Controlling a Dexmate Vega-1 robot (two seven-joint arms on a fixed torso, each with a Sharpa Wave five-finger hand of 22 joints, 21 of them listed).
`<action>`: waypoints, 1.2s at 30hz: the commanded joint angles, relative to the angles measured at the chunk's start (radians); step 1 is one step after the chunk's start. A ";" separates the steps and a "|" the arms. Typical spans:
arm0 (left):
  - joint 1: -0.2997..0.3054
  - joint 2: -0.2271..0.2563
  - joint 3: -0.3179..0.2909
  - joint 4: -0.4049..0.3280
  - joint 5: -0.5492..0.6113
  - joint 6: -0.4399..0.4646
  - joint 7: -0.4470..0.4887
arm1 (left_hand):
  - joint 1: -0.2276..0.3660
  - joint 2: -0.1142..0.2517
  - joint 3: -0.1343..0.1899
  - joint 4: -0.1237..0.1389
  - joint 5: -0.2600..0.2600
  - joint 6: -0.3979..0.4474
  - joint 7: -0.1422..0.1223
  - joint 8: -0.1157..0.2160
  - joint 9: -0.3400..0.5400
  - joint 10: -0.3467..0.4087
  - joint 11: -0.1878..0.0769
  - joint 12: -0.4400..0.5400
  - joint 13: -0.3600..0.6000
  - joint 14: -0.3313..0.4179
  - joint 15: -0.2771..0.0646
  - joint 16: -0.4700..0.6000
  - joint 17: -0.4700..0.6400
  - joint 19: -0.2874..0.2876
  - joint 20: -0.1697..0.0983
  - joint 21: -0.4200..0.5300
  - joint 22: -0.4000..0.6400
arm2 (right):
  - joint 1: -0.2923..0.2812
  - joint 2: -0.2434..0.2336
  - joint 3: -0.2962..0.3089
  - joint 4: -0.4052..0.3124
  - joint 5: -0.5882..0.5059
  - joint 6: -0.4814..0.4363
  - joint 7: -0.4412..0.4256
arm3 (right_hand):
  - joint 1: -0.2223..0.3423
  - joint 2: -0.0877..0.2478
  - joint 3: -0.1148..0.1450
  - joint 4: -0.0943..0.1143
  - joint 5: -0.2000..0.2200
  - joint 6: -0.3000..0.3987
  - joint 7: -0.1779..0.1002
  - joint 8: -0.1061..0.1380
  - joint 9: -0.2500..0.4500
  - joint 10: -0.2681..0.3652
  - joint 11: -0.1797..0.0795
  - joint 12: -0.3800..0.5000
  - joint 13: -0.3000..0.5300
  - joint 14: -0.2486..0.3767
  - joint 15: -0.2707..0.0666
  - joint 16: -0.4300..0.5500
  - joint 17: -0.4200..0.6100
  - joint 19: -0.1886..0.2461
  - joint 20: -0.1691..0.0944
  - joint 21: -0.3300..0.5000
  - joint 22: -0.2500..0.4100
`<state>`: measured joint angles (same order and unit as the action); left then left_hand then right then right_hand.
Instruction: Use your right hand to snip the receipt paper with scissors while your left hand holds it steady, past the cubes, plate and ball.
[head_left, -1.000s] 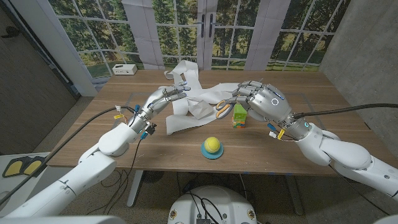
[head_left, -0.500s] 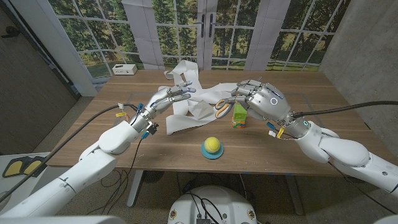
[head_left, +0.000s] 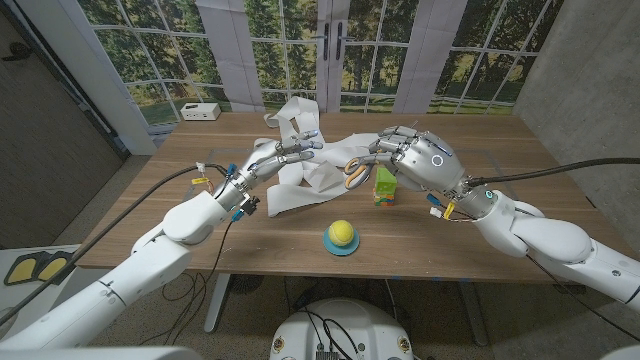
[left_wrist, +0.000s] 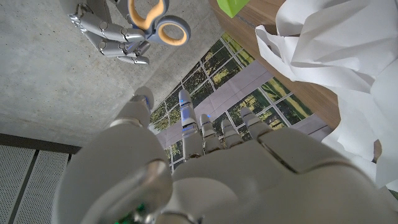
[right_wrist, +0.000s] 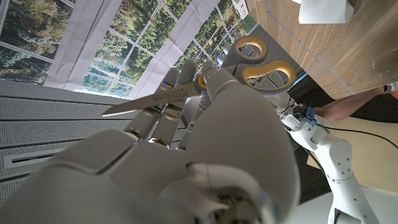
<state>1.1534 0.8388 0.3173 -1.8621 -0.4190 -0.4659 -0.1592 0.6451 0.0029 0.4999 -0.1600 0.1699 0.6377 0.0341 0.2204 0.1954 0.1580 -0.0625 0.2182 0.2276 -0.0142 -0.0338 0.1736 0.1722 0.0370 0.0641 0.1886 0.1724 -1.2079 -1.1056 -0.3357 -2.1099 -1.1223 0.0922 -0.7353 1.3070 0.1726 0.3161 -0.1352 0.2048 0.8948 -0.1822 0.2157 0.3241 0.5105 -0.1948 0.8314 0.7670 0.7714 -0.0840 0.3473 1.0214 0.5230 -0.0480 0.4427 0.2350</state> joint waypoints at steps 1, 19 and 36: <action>0.008 -0.001 -0.002 -0.024 0.064 -0.011 0.036 | 0.017 0.002 -0.006 -0.002 0.003 -0.013 -0.002 -0.006 0.003 -0.001 -0.005 0.005 -0.001 -0.007 -0.020 0.007 0.002 -0.001 0.006 0.001 0.002 | 0.018 -0.007 -0.005 -0.008 -0.002 -0.013 0.028 | 0.003 0.006 0.006 -0.001 0.009 0.006 -0.004 -0.003 0.003 -0.001 0.000 -0.003 0.004 -0.005 -0.156 -0.002 0.004 -0.008 -0.100 0.011 0.005; 0.007 -0.019 0.008 -0.011 0.091 -0.035 0.045 | 0.061 -0.014 -0.015 -0.016 0.005 -0.067 -0.028 -0.015 0.017 -0.039 -0.008 -0.003 -0.004 -0.035 -0.008 0.003 0.003 -0.014 0.024 -0.001 0.002 | 0.018 -0.026 0.003 -0.018 -0.005 -0.015 0.037 | 0.003 0.007 0.005 -0.001 0.009 0.005 -0.005 -0.004 0.003 -0.002 -0.001 -0.006 0.010 -0.008 -0.156 -0.007 0.009 -0.014 -0.102 0.023 0.009; 0.045 -0.008 -0.017 -0.081 0.185 0.044 0.137 | 0.083 -0.140 -0.109 -0.003 0.086 -0.024 -0.067 0.018 0.041 -0.086 -0.006 0.002 -0.007 -0.075 -0.005 0.010 0.004 -0.004 0.019 0.006 0.001 | 0.019 -0.035 0.012 -0.020 -0.005 -0.007 0.027 | 0.004 0.008 0.005 0.000 0.009 0.004 -0.005 -0.004 0.004 -0.005 -0.001 -0.012 0.014 -0.008 -0.156 -0.013 0.012 -0.022 -0.103 0.037 0.012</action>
<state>1.1771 0.8278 0.3130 -1.9068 -0.2803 -0.4680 -0.0731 0.7046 -0.1250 0.3997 -0.1620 0.2298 0.5791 -0.0324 0.2220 0.2297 0.0631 -0.0642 0.2070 0.2182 -0.0910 -0.0284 0.1741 0.1748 0.0192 0.0821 0.1886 0.1725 -1.1897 -1.1353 -0.3291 -2.1283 -1.1260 0.0796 -0.6987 1.3069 0.1720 0.3136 -0.1377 0.2081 0.8948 -0.1821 0.2157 0.3241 0.5104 -0.1948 0.8234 0.7761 0.7657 -0.0823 0.3364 1.0305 0.5034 -0.0498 0.4722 0.2442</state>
